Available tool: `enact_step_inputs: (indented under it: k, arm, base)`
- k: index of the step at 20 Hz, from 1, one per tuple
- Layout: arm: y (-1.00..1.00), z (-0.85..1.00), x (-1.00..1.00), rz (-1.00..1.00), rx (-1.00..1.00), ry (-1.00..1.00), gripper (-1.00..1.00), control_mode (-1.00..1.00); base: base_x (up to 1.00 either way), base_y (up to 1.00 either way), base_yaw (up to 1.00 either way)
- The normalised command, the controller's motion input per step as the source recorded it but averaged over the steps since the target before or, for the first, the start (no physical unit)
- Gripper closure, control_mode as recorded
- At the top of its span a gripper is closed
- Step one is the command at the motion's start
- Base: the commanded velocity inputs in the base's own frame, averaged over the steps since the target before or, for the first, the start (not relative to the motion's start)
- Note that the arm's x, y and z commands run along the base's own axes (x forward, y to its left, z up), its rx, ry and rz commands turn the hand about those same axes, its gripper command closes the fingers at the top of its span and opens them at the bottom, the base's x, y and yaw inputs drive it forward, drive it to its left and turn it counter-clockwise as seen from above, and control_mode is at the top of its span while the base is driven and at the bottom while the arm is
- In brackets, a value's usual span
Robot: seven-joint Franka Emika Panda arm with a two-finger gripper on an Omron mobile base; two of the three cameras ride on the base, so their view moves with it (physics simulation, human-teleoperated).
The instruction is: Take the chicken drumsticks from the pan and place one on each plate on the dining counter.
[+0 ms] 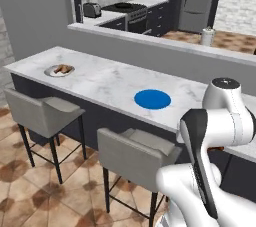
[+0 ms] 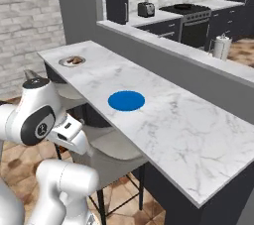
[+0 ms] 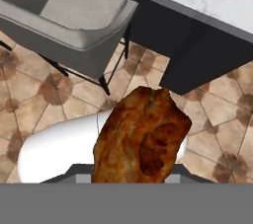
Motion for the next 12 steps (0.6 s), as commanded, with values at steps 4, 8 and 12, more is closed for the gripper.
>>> enact_step_inputs:
  k: [4, 8, 12]
  arm:
    - [0.00, 0.00, 0.00, 0.00, 0.00, 0.00, 1.00, 1.00]
    - [0.09, -0.01, 0.25, -0.11, 0.00, 0.00, 1.00, -1.00]
    - [0.08, 0.00, 0.56, -0.20, 0.00, 0.00, 1.00, -1.00]
  base:
    - [0.61, 0.32, -0.24]
    - [0.30, 0.14, -0.12]
    - [0.00, 0.00, 0.00]
